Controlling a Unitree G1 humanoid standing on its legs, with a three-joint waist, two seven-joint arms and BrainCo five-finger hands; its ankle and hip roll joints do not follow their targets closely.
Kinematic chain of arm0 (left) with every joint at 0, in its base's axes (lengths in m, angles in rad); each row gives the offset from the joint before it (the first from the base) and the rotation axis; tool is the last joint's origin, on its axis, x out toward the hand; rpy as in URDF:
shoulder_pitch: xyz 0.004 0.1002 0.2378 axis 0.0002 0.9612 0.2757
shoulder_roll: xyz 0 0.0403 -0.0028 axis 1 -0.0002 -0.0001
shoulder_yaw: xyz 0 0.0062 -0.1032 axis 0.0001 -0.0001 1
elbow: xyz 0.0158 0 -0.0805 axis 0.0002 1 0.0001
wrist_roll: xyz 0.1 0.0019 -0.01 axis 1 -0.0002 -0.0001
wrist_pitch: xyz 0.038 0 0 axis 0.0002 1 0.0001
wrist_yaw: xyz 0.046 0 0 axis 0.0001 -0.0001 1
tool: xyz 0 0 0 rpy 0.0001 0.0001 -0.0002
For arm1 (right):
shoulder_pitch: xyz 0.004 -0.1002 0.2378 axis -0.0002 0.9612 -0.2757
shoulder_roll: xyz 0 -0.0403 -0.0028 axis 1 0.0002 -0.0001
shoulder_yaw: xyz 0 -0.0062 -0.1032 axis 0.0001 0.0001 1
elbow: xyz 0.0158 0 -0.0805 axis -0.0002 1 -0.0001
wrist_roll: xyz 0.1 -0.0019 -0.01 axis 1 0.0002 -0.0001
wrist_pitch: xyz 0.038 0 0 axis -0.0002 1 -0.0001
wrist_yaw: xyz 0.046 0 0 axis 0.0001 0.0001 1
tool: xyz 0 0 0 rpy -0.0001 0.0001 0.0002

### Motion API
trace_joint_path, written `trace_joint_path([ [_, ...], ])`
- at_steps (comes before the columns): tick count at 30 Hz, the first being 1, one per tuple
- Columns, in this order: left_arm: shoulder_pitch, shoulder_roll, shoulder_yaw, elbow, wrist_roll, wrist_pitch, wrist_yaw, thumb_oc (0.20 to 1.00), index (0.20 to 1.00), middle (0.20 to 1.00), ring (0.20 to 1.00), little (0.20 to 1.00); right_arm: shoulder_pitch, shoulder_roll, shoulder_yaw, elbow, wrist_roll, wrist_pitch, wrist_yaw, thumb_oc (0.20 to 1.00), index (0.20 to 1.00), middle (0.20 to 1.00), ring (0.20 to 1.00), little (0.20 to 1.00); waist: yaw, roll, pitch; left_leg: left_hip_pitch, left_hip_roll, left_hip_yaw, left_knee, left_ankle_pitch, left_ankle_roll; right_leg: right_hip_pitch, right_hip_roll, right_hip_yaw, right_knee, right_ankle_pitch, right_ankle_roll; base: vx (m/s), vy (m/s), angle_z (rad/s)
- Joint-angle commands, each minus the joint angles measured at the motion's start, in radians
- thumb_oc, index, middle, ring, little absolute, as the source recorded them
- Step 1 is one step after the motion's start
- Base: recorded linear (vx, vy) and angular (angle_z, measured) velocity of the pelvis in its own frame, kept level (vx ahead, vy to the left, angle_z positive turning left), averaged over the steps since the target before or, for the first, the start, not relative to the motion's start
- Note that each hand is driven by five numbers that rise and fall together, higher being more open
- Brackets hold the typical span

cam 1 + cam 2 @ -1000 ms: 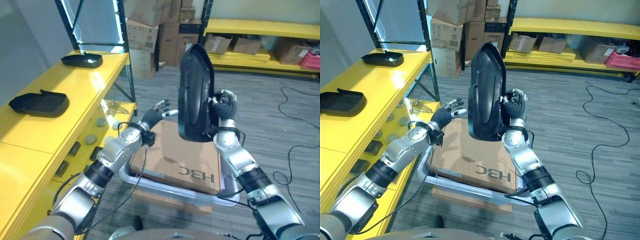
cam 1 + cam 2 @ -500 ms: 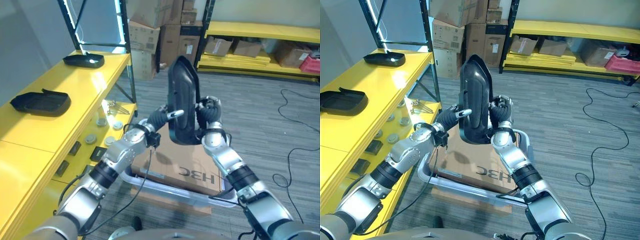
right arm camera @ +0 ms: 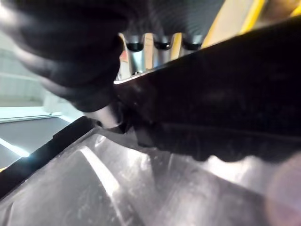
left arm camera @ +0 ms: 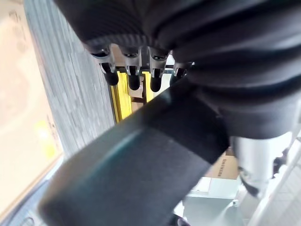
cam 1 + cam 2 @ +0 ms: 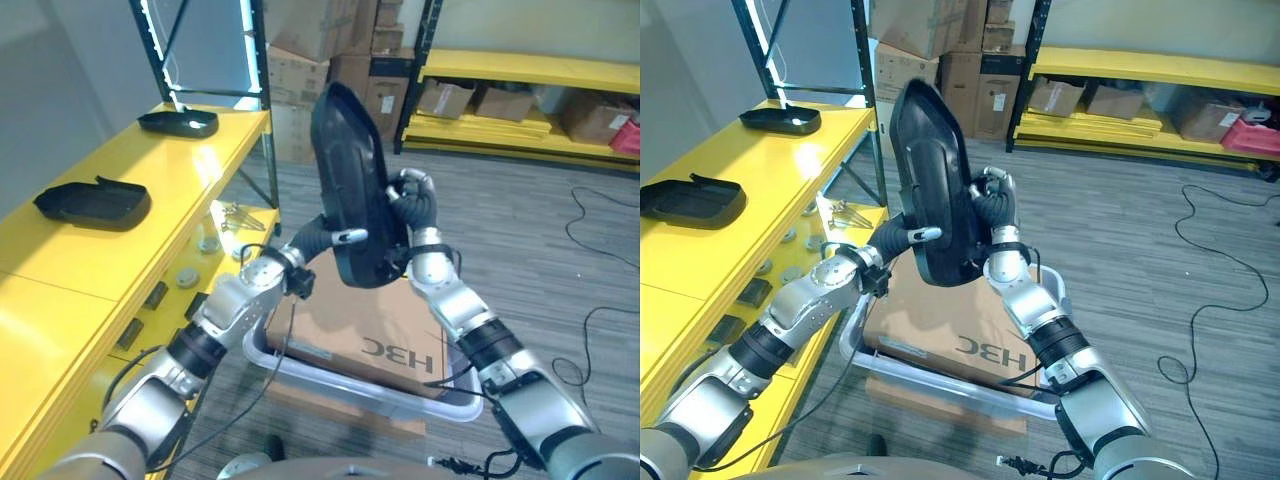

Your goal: Move parts from the plastic box to the shelf.

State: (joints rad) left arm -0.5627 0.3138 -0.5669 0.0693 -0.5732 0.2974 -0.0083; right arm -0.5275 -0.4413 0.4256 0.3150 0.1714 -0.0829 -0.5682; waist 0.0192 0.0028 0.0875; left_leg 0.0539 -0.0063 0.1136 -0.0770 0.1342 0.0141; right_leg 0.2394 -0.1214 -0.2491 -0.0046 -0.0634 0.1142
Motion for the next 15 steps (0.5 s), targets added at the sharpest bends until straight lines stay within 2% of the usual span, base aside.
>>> trace_joint_path([
  [1, -0.091, -0.064, -0.030, 0.023, 0.057, -0.088, -0.020, 0.809, 0.809, 0.809, 0.809, 0.809, -0.137, -0.001, 0.017, -0.097, 0.026, 0.161, -0.099, 0.200, 0.200, 0.200, 0.200, 0.200, 0.019, 0.005, -0.054, 0.053, 0.088, 0.038, 0.075, -0.141, -0.058, -0.117, -0.046, -0.001, -0.030, 0.115, 0.061, 0.00, 0.000, 0.00],
  [2, -0.093, -0.063, -0.031, 0.017, 0.074, -0.087, -0.010, 0.329, 0.329, 0.329, 0.329, 0.329, -0.125, 0.028, 0.020, -0.106, 0.629, -0.173, 0.234, 0.200, 0.200, 0.200, 0.200, 0.200, 0.020, 0.005, -0.051, 0.053, 0.089, 0.038, 0.073, -0.138, -0.059, -0.118, -0.047, 0.000, -0.028, 0.115, 0.060, 0.00, 0.000, 0.00],
  [3, -0.093, -0.066, -0.034, 0.017, 0.082, -0.095, -0.004, 0.200, 0.200, 0.200, 0.200, 0.200, -0.101, 0.070, 0.019, -0.118, -0.076, 0.171, -0.139, 0.200, 0.200, 0.200, 0.200, 0.200, 0.021, 0.006, -0.047, 0.057, 0.090, 0.035, 0.071, -0.137, -0.060, -0.115, -0.046, -0.002, -0.028, 0.113, 0.059, 0.00, 0.000, 0.00],
  [4, -0.090, -0.070, -0.040, 0.009, 0.090, -0.104, 0.013, 0.200, 0.200, 0.200, 0.200, 0.200, -0.094, 0.043, 0.017, -0.072, -0.061, 0.107, -0.133, 0.200, 0.200, 0.200, 0.200, 0.200, 0.020, 0.009, -0.048, 0.054, 0.089, 0.033, 0.067, -0.136, -0.056, -0.118, -0.046, -0.002, -0.028, 0.116, 0.059, 0.00, 0.000, 0.00],
  [6, -0.089, -0.073, -0.040, 0.014, 0.094, -0.116, 0.019, 0.200, 0.200, 0.200, 0.200, 0.200, -0.086, 0.037, 0.012, -0.041, -0.062, 0.070, -0.130, 0.200, 0.200, 0.200, 0.200, 0.200, 0.020, 0.010, -0.048, 0.053, 0.088, 0.031, 0.066, -0.135, -0.054, -0.119, -0.048, -0.002, -0.029, 0.118, 0.060, 0.00, 0.000, 0.00],
  [7, -0.091, -0.071, -0.040, 0.023, 0.101, -0.143, 0.034, 0.200, 0.200, 0.200, 0.200, 0.200, -0.089, 0.027, 0.010, -0.016, -0.057, 0.059, -0.123, 0.200, 0.200, 0.200, 0.200, 0.200, 0.020, 0.011, -0.048, 0.052, 0.087, 0.032, 0.066, -0.136, -0.054, -0.120, -0.050, -0.005, -0.030, 0.119, 0.062, 0.00, 0.000, 0.00],
  [15, -0.111, -0.063, -0.026, 0.020, 0.132, -0.141, 0.051, 0.200, 0.200, 0.200, 0.200, 0.200, -0.132, 0.013, 0.016, 0.018, -0.019, 0.086, -0.132, 0.200, 0.200, 0.200, 0.200, 0.200, 0.030, 0.008, -0.050, 0.055, 0.088, 0.029, 0.065, -0.135, -0.054, -0.113, -0.049, -0.010, -0.033, 0.120, 0.059, 0.00, 0.000, 0.00],
])
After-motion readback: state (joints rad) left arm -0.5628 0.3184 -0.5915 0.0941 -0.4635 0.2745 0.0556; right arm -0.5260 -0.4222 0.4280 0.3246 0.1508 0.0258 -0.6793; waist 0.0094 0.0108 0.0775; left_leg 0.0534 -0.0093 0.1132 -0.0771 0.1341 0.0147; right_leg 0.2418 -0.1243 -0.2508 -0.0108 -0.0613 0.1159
